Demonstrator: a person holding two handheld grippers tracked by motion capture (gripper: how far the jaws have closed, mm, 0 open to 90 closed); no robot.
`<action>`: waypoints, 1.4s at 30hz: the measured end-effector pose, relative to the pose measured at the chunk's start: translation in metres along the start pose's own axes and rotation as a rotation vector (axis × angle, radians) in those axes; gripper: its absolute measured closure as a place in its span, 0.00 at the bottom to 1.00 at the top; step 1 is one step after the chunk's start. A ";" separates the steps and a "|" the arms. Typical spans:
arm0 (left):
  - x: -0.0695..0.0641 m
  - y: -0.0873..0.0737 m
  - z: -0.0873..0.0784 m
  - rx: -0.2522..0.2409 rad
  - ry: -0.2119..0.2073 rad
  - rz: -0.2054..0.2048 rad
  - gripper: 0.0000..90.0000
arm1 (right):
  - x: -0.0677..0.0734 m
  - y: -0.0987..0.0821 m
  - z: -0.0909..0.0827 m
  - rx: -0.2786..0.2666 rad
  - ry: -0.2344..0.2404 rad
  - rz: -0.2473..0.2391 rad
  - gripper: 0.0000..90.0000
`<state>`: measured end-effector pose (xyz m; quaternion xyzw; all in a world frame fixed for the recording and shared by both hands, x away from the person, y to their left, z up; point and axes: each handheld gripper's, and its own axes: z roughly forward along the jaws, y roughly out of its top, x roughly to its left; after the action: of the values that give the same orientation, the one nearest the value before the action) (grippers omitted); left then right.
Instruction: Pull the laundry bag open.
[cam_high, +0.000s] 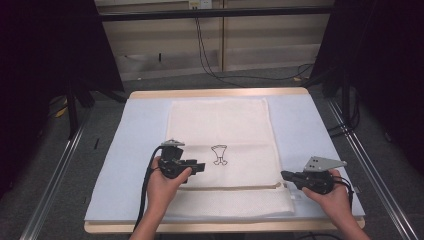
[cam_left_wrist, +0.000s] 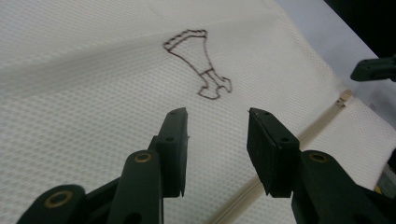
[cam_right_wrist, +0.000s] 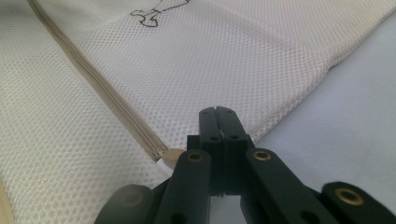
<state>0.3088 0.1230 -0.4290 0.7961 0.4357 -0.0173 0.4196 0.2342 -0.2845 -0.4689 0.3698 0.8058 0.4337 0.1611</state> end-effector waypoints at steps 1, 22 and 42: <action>-0.004 0.001 0.002 0.004 -0.013 0.005 0.64 | 0.000 0.000 0.000 -0.005 -0.005 -0.002 1.00; -0.074 0.014 0.066 0.112 -0.164 -0.004 0.59 | -0.003 -0.002 -0.009 0.010 -0.007 -0.018 1.00; -0.100 0.015 0.101 0.202 -0.222 -0.009 0.59 | -0.003 -0.012 -0.002 0.123 -0.030 -0.035 0.99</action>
<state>0.2913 -0.0175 -0.4454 0.8254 0.3862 -0.1511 0.3830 0.2300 -0.2917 -0.4778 0.3713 0.8348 0.3747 0.1577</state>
